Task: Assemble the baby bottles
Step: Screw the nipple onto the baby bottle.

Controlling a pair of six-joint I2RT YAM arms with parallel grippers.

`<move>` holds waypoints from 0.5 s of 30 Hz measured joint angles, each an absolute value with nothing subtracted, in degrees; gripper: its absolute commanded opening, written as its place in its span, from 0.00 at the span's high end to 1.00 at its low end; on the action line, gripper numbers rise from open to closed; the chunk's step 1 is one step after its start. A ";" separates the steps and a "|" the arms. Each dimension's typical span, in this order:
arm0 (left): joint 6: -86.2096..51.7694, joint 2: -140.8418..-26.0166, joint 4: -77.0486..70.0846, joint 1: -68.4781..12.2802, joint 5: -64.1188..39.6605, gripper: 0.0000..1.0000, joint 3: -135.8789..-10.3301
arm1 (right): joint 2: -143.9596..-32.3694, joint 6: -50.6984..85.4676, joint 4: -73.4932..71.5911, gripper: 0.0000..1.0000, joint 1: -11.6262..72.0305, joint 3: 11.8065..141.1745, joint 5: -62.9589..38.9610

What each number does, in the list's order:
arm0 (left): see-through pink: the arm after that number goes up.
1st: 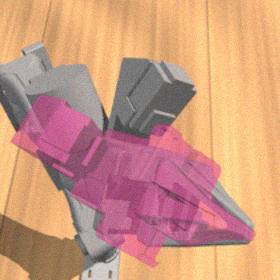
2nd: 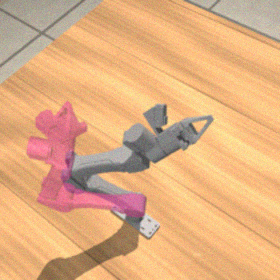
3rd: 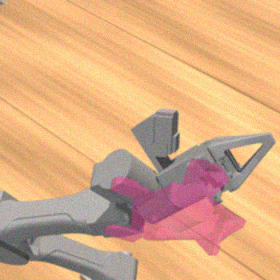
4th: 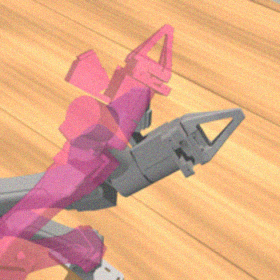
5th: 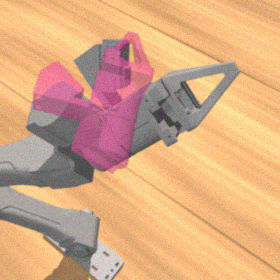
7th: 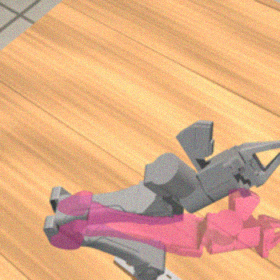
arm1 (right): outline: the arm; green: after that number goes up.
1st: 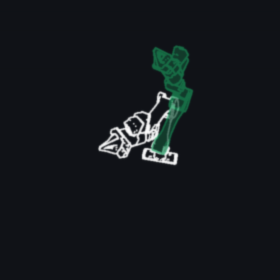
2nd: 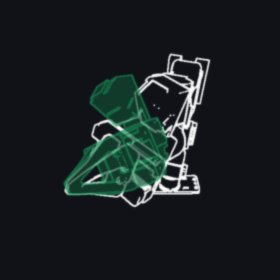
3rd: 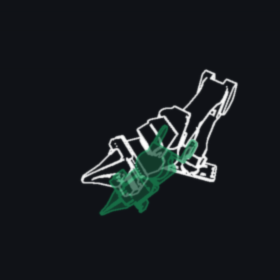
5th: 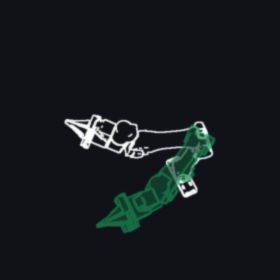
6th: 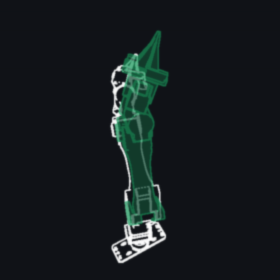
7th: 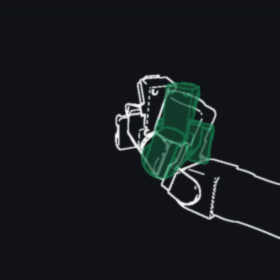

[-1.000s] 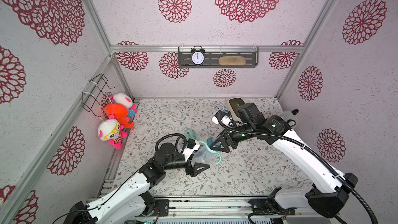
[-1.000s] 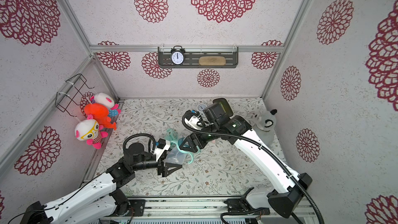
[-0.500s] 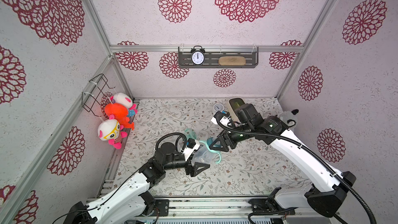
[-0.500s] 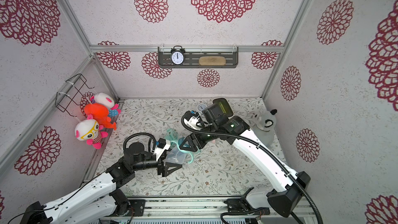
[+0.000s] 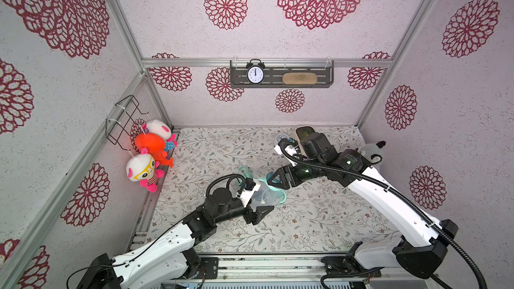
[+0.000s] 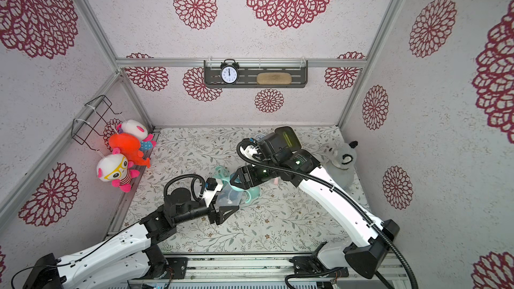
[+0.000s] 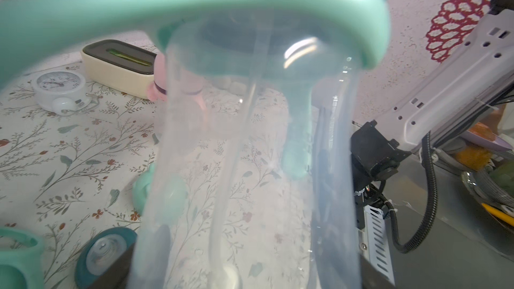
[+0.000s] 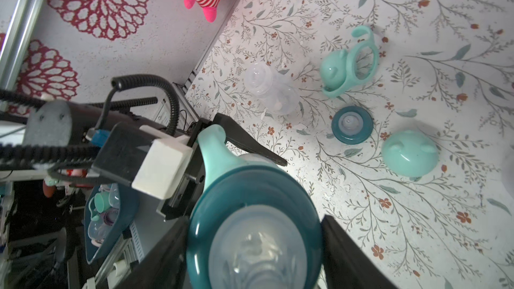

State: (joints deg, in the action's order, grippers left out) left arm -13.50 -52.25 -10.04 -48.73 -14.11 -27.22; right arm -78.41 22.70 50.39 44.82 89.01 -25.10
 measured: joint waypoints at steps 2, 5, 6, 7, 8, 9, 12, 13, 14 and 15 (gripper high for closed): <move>-13.30 -52.99 -9.98 -49.93 -10.63 1.00 -27.22 | -78.83 26.28 50.70 1.00 45.36 89.01 -22.68; -12.84 -54.11 -9.91 -50.94 -6.39 1.00 -27.22 | -79.42 31.68 51.31 1.00 45.91 89.01 -19.59; -12.51 -54.41 -9.91 -51.11 -4.95 1.00 -27.22 | -79.57 33.43 51.42 1.00 46.02 89.01 -18.81; -12.14 -54.68 -9.89 -51.24 -3.49 1.00 -27.22 | -79.72 35.46 51.48 1.00 46.13 89.01 -17.91; -11.84 -54.94 -9.87 -51.37 -1.96 1.00 -27.27 | -79.83 37.41 51.53 1.00 46.26 89.01 -17.10; -11.55 -55.22 -9.76 -51.51 -0.80 1.00 -27.38 | -79.88 38.68 51.51 1.00 46.37 89.01 -16.49; -10.94 -56.18 -8.82 -52.10 2.09 1.00 -28.47 | -79.46 42.26 50.72 0.75 46.57 88.49 -14.90; -10.74 -56.40 -8.80 -52.12 2.59 1.00 -28.58 | -79.09 43.27 50.11 0.67 46.57 87.96 -14.90; -10.57 -56.42 -8.80 -52.12 3.07 1.00 -28.58 | -78.65 43.68 49.23 0.58 46.57 87.31 -14.90; -10.66 -56.40 -8.71 -52.12 3.90 1.00 -28.51 | -78.28 43.79 48.99 0.50 46.57 86.87 -14.96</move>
State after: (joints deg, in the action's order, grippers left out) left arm -10.66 -56.40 -8.71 -52.12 3.90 -28.51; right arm -78.28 43.79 48.99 46.57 86.87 -14.96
